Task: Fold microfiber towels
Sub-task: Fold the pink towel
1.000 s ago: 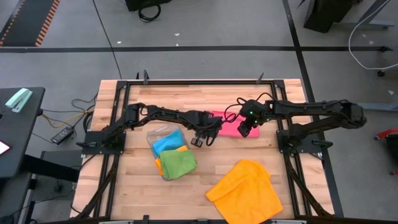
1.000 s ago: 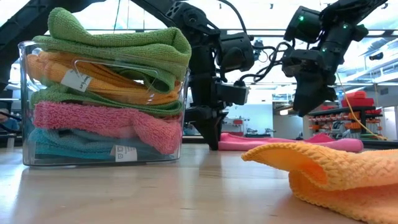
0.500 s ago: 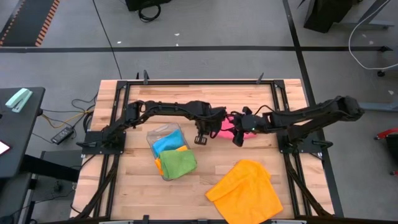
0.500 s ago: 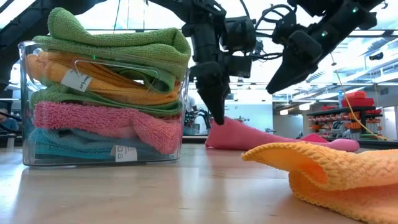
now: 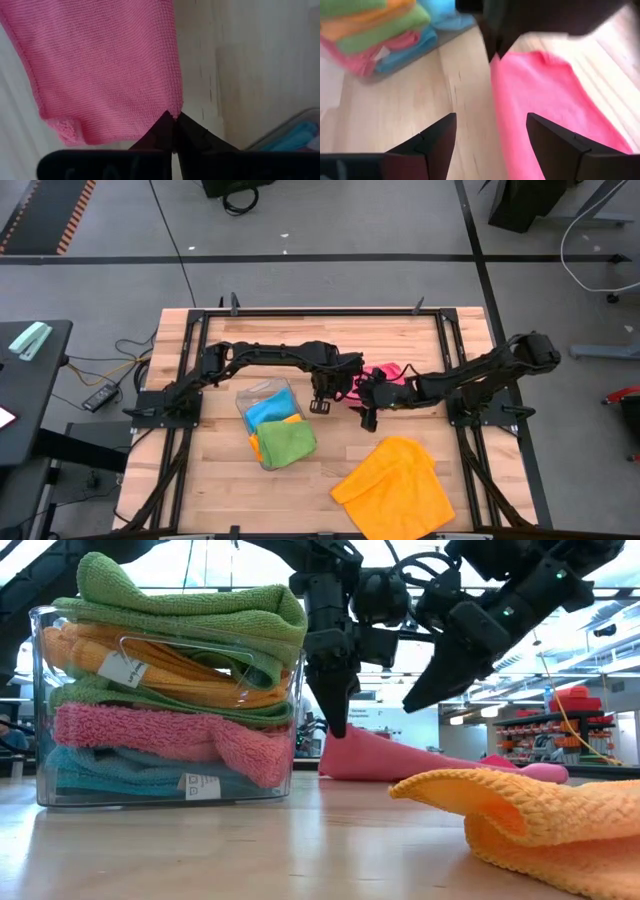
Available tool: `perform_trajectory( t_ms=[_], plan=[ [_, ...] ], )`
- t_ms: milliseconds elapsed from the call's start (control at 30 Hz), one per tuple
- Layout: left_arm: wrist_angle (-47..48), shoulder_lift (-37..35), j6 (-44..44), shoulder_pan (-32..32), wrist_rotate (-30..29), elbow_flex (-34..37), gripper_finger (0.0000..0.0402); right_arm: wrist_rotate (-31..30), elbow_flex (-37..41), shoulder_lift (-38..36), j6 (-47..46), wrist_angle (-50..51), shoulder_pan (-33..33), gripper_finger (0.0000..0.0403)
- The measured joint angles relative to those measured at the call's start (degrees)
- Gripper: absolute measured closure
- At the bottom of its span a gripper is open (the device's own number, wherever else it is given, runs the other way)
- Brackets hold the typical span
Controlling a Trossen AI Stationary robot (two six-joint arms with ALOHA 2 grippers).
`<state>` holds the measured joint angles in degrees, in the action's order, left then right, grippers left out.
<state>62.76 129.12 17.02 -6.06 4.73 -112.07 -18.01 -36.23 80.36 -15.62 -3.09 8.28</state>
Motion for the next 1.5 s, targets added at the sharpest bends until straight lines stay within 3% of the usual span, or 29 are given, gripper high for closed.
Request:
perform_trajectory(
  t_ms=[267, 500, 633, 867, 1033, 1333, 1500],
  plan=[
    [0.55, -0.31, -1.42, 0.23, 2.39, -0.11, 0.0393, -0.99, 0.02, -3.98, -0.85, 8.48, 4.69, 0.0166],
    [-2.28, -1.75, -6.38, -0.04, 4.94, -0.24, 0.0384, -12.39, 0.15, -2.03, 4.03, 5.76, 8.57, 0.0175],
    [-3.39, -2.27, -8.11, -0.07, 6.6, -0.29, 0.0394, -12.66, 0.11, -1.23, 10.65, 1.59, 7.77, 0.0175],
    [-5.72, -2.49, -8.96, -0.16, 6.95, -1.42, 0.0376, -10.92, 0.11, 2.93, 13.41, -4.38, 4.63, 0.0176],
    [-5.83, -2.49, -9.35, -0.16, 7.15, -1.42, 0.0392, -11.32, -1.16, 6.58, 17.46, -7.12, 4.51, 0.0183],
    [-8.55, -2.49, -11.96, -0.09, 9.2, -1.38, 0.0376, -13.66, -1.51, 9.14, 18.91, -9.52, 4.15, 0.0226],
    [-9.21, -2.49, -11.89, -0.12, 9.69, -1.38, 0.0393, -14.33, -1.6, 8.68, 18.97, -9.94, 3.41, 0.0264]
  ],
)
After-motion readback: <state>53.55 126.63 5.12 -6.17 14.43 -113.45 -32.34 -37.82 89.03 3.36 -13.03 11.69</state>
